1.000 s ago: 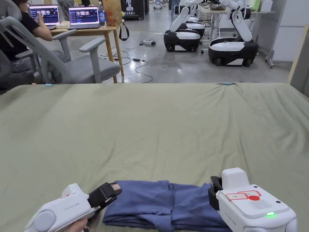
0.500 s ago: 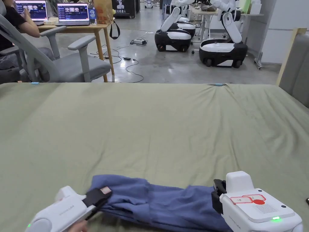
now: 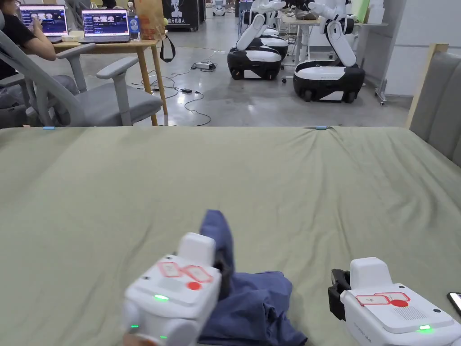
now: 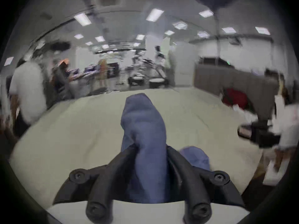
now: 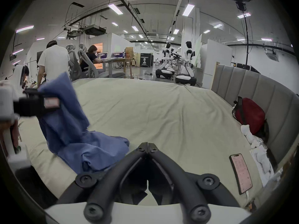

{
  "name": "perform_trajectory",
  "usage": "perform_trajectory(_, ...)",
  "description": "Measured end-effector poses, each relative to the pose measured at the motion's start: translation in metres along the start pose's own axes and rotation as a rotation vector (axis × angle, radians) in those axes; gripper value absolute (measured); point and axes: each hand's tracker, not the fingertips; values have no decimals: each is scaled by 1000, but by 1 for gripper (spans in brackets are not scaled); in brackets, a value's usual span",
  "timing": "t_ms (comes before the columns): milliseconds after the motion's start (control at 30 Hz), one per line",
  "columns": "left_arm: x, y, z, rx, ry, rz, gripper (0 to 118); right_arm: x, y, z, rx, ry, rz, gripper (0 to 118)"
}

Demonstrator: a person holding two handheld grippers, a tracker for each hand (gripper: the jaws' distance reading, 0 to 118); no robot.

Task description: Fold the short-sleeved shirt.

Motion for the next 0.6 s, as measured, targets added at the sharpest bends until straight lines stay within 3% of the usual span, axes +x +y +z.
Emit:
perform_trajectory(67, 45, -14, -25, -66, -12, -182, 16, 8, -5, 4, -3, -30, 8, 0)
perform_trajectory(133, 69, -30, -43, -133, 8, -257, 16, 15, -7, 5, -10, -51, 12, 0)
perform_trajectory(233, 70, -35, -53, -150, -44, -188, 22, 20, -7, 7, -13, -50, 1, 0)
perform_trajectory(300, 51, -25, -47, -136, -123, -40, 79, 19, -6, 8, -11, -44, 3, 0)
perform_trajectory(333, 41, -19, -42, -133, -144, 8, 100, 19, -5, 8, -7, -36, 7, 0)
perform_trajectory(500, -23, 8, -11, -1, -179, 393, 99, 9, 3, 7, 2, 15, -6, 0)
perform_trajectory(567, -43, 4, -14, -34, -213, 544, 98, 4, 6, 6, 2, 43, -17, 0)
perform_trajectory(600, -47, -1, -19, -81, -245, 602, 92, 2, 6, 4, 2, 56, -26, 0)
